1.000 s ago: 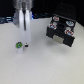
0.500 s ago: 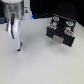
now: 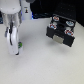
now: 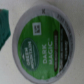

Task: Open the kcup holder, insert the kcup into the holder, and close the kcup holder

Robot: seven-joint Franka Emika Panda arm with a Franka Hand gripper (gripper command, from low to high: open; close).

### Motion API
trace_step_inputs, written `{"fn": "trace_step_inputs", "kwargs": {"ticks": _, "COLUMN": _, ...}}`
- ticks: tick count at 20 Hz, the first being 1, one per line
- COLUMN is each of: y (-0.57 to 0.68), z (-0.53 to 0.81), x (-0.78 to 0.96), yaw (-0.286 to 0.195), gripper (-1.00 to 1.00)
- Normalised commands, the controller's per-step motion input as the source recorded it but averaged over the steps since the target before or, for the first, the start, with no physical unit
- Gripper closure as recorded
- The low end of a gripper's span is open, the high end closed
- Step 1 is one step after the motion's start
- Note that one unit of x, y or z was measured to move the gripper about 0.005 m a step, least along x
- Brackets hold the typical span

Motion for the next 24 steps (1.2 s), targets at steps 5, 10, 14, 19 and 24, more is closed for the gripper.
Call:
{"fn": "trace_step_inputs", "kwargs": {"ticks": 5, "y": 0.01, "z": 0.00, "x": 0.02, "yaw": -0.130, "gripper": 1.00}}
{"fn": "trace_step_inputs", "kwargs": {"ticks": 10, "y": 0.00, "z": 0.05, "x": 0.04, "yaw": -0.084, "gripper": 1.00}}
{"fn": "trace_step_inputs", "kwargs": {"ticks": 14, "y": 0.01, "z": 0.05, "x": 0.05, "yaw": -0.087, "gripper": 1.00}}
{"fn": "trace_step_inputs", "kwargs": {"ticks": 19, "y": 0.02, "z": 0.17, "x": 0.06, "yaw": -0.061, "gripper": 1.00}}
{"fn": "trace_step_inputs", "kwargs": {"ticks": 24, "y": 0.23, "z": 0.79, "x": 0.16, "yaw": -0.004, "gripper": 1.00}}
